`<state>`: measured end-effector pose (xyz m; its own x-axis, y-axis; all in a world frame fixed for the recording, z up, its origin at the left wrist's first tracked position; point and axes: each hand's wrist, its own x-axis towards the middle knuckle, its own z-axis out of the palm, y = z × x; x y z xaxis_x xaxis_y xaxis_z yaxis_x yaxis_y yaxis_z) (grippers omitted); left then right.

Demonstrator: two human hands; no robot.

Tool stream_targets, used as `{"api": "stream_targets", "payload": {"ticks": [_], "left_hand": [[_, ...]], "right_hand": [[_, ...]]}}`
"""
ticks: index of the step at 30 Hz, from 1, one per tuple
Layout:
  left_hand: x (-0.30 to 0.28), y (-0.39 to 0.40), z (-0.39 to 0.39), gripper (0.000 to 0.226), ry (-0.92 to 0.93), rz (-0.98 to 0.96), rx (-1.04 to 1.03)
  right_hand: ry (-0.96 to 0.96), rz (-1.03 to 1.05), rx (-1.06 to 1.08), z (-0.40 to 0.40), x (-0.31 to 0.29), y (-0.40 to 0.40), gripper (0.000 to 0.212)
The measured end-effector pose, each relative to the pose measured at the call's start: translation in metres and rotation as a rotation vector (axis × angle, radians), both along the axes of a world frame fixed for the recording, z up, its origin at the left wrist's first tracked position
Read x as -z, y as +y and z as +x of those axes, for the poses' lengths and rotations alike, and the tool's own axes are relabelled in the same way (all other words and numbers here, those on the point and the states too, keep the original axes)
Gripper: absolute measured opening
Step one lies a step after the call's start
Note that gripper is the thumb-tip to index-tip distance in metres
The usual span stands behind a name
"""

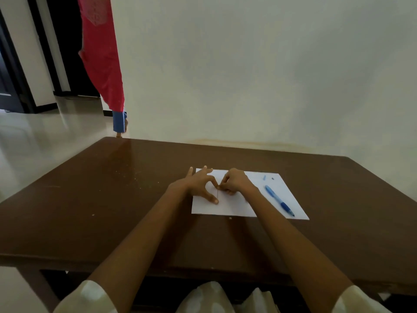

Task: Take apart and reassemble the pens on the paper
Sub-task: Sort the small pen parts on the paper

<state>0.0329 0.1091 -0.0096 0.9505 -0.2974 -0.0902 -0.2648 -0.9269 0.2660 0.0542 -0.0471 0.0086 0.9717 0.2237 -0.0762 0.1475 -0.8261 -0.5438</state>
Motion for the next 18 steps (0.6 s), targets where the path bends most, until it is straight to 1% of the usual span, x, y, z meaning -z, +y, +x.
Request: {"api": "stream_targets", "payload": {"ticks": [5,8,18], "left_hand": [[0.001,-0.009,0.002,0.056,0.015,0.022,-0.014],[-0.002,-0.011,0.004,0.057,0.056,0.025,-0.024],[-0.017,-0.018,0.003,0.062,0.103,0.124,-0.034]], "right_hand": [[-0.002,0.003,-0.011,-0.002,0.002,-0.004,0.025],[0.007,-0.001,-0.01,-0.001,0.004,-0.006,0.023],[0.035,0.018,-0.035,0.001,0.003,-0.007,0.024]]}}
